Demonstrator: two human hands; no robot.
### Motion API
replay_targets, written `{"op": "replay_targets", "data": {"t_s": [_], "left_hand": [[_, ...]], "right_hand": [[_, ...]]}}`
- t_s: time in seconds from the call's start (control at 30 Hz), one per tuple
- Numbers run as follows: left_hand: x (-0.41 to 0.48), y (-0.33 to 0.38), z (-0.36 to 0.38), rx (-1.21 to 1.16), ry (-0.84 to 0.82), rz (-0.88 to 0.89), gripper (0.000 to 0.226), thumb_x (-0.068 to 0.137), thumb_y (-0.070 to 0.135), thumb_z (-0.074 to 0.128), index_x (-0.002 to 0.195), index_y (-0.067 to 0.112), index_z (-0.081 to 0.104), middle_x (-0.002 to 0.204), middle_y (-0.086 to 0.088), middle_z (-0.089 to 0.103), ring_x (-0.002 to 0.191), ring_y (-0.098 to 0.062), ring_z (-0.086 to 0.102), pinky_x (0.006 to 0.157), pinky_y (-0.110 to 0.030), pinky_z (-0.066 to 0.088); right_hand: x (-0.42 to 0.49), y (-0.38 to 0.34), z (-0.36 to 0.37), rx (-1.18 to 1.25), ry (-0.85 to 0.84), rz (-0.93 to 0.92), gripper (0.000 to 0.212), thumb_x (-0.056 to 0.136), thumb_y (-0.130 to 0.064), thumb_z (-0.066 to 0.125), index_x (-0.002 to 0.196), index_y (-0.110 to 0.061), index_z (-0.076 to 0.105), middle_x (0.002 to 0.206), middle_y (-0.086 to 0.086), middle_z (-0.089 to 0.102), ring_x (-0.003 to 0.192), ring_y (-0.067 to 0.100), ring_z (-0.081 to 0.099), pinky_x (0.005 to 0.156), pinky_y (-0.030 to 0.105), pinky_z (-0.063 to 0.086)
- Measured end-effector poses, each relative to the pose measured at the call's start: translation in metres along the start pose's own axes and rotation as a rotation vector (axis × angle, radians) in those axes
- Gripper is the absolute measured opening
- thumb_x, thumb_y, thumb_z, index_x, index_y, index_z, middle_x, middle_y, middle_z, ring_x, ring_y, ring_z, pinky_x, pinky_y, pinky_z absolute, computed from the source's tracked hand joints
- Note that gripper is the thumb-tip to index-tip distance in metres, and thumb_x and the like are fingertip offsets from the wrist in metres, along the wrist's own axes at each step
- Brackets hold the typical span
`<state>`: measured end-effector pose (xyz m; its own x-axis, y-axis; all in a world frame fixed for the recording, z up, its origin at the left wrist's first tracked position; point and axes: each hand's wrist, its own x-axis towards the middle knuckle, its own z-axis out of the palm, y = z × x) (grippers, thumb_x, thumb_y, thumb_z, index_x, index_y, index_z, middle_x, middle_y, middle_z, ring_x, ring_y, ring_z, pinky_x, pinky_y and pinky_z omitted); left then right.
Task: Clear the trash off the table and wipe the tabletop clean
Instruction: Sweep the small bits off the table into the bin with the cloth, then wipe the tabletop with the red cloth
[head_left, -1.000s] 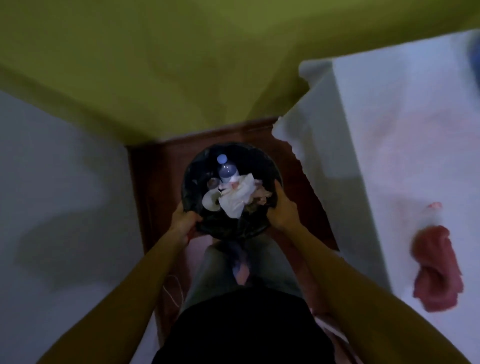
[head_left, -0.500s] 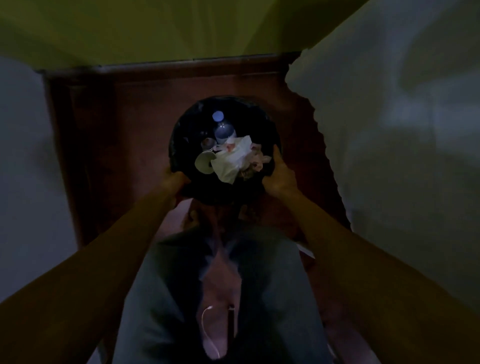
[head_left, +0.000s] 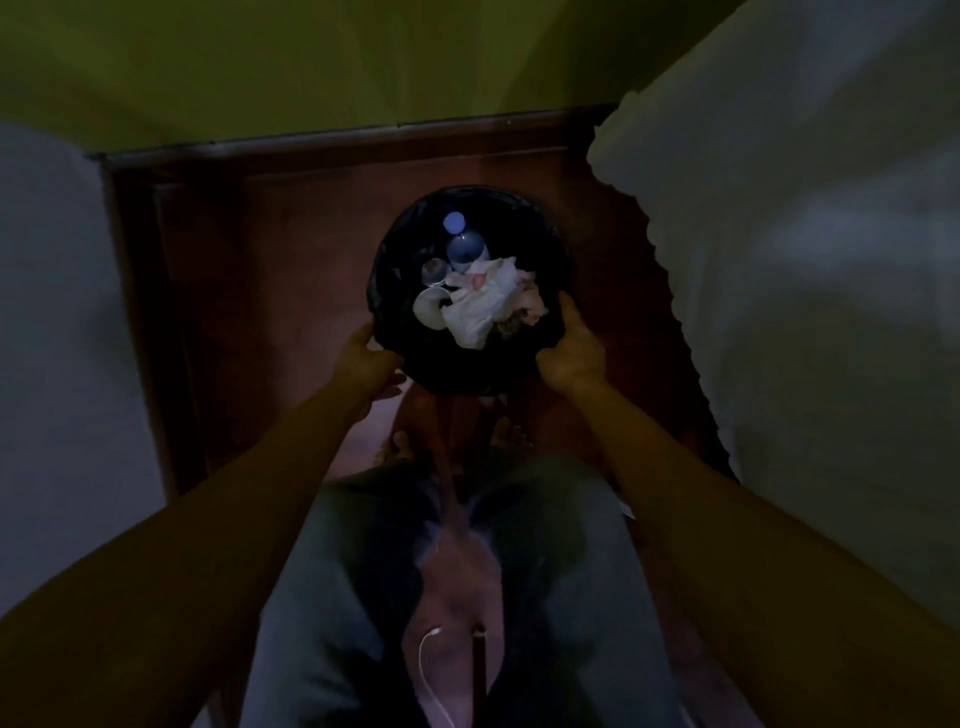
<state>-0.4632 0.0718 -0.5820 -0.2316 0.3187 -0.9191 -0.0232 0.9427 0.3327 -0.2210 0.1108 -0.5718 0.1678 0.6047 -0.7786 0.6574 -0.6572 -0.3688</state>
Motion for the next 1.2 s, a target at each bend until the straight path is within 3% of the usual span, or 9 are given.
{"op": "replay_targets", "data": {"t_s": [0.17,0.27,0.4,0.5,0.63,0.7,0.87,1.0,1.2], "left_hand": [[-0.089,0.010,-0.017,0.129,-0.029,-0.020,0.062,0.098,0.004,0.054,0.151,0.022,0.030,0.082,-0.007,0.059,0.067,-0.020,0.056,0.061,-0.031,0.046],[-0.162,0.026,-0.024,0.283,-0.055,0.101,0.062,0.095,0.005,0.053,0.150,0.021,0.033,0.087,-0.007,0.061,0.077,-0.026,0.060,0.061,-0.031,0.046],[-0.262,0.053,-0.027,0.459,-0.110,0.318,0.054,0.091,0.005,0.051,0.143,0.018,0.047,0.119,-0.015,0.065,0.102,-0.031,0.065,0.079,-0.036,0.054],[-0.320,0.067,-0.024,0.511,-0.166,0.470,0.048,0.091,0.001,0.050,0.137,0.014,0.054,0.119,-0.013,0.065,0.091,-0.025,0.064,0.072,-0.030,0.051],[-0.377,0.082,-0.018,0.474,-0.215,0.476,0.037,0.095,0.014,0.056,0.132,0.017,0.060,0.112,-0.013,0.069,0.095,-0.037,0.068,0.081,-0.051,0.057],[-0.398,0.089,-0.010,0.475,-0.242,0.502,0.031,0.094,0.018,0.059,0.124,0.020,0.065,0.109,-0.009,0.070,0.094,-0.032,0.069,0.081,-0.050,0.058],[-0.447,0.112,0.037,0.485,-0.329,0.621,0.032,0.092,0.003,0.050,0.117,0.016,0.065,0.108,-0.008,0.071,0.085,-0.024,0.068,0.070,-0.039,0.055],[-0.485,0.118,0.092,0.555,-0.410,0.716,0.036,0.088,-0.001,0.045,0.098,0.027,0.065,0.108,-0.003,0.073,0.086,-0.020,0.068,0.067,-0.032,0.053],[-0.522,0.107,0.172,0.653,-0.519,0.788,0.033,0.088,0.000,0.049,0.102,0.024,0.067,0.102,0.000,0.072,0.090,-0.021,0.070,0.079,-0.039,0.059]], "right_hand": [[-0.087,-0.016,-0.024,0.077,0.064,-0.020,0.067,0.081,-0.025,0.053,0.148,-0.028,0.042,0.138,0.014,0.053,0.121,0.035,0.056,0.105,0.045,0.046],[-0.143,-0.024,-0.034,0.124,0.113,-0.053,0.066,0.073,-0.034,0.044,0.135,-0.017,0.055,0.122,0.017,0.061,0.108,0.036,0.062,0.098,0.048,0.051],[-0.243,-0.058,-0.064,0.182,0.160,-0.062,0.049,0.083,-0.020,0.056,0.131,-0.010,0.056,0.121,0.020,0.060,0.106,0.039,0.061,0.094,0.043,0.051],[-0.309,-0.074,-0.088,0.254,0.192,-0.086,0.052,0.085,-0.009,0.057,0.137,-0.010,0.052,0.127,0.021,0.058,0.114,0.040,0.058,0.095,0.041,0.047],[-0.374,-0.077,-0.129,0.394,0.247,-0.052,0.054,0.091,-0.011,0.057,0.144,-0.015,0.047,0.136,0.012,0.060,0.125,0.032,0.055,0.099,0.032,0.043],[-0.397,-0.073,-0.149,0.478,0.308,-0.039,0.051,0.092,-0.013,0.057,0.142,-0.016,0.049,0.136,0.007,0.061,0.125,0.027,0.056,0.099,0.028,0.043],[-0.431,-0.052,-0.195,0.580,0.463,-0.083,0.039,0.091,-0.016,0.057,0.131,-0.017,0.058,0.131,0.004,0.063,0.117,0.025,0.060,0.098,0.032,0.045],[-0.447,-0.016,-0.233,0.660,0.570,-0.059,0.036,0.092,-0.015,0.057,0.127,-0.017,0.061,0.132,0.002,0.063,0.119,0.020,0.059,0.103,0.033,0.045],[-0.461,0.052,-0.284,0.784,0.756,-0.036,0.029,0.092,-0.012,0.055,0.119,-0.016,0.067,0.124,0.000,0.065,0.110,0.014,0.061,0.094,0.025,0.049]]}}
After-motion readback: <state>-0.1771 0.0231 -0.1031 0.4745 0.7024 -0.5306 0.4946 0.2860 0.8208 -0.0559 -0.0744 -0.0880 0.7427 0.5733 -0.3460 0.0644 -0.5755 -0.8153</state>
